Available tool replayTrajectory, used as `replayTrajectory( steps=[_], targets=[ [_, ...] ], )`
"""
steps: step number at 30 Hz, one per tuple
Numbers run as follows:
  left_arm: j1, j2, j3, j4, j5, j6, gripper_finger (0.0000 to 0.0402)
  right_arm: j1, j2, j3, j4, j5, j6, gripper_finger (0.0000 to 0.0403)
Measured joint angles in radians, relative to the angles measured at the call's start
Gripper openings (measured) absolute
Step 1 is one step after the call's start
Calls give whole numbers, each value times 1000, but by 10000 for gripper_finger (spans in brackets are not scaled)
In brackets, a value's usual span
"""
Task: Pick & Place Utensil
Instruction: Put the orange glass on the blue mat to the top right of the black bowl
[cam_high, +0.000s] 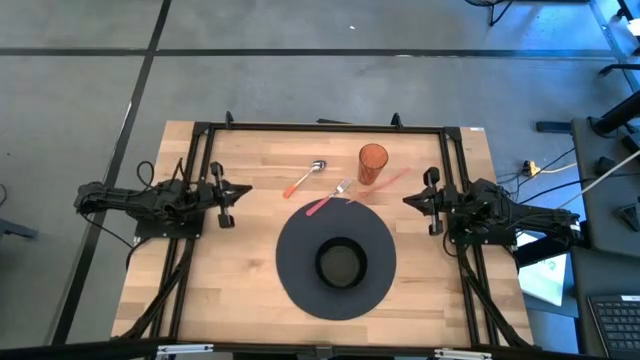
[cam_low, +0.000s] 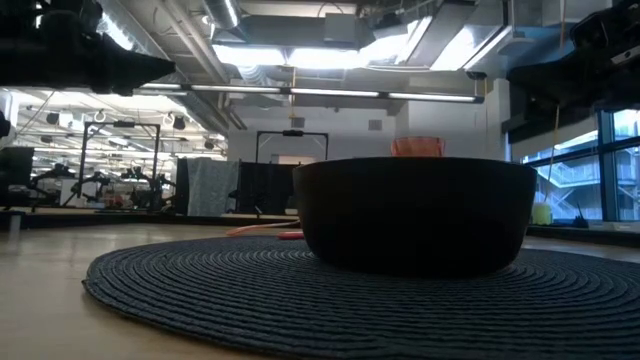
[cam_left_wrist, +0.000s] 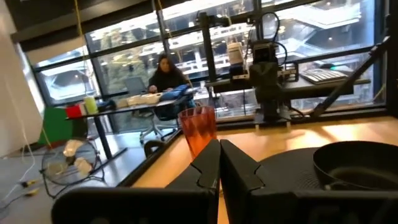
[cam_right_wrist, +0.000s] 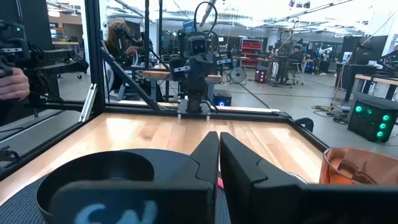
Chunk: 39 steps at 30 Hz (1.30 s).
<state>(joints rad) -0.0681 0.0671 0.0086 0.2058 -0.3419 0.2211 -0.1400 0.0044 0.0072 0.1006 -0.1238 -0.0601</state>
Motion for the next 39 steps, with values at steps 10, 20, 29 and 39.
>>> replayTrajectory(
  steps=[10, 20, 29, 39],
  targets=[
    [32, 16, 0, 441, 19, 69, 4, 0, 0, 0, 13, 0, 10, 16],
    [52, 21, 0, 66, -152, -27, 2, 0, 0, 0, -4, 0, 25, 16],
    [79, 20, 0, 45, -130, -28, 3, 0, 0, 0, -9, 81, 47, 16],
    [80, 21, 0, 16, -307, -66, 3, 0, 0, 0, -28, 175, 56, 8]
  ],
)
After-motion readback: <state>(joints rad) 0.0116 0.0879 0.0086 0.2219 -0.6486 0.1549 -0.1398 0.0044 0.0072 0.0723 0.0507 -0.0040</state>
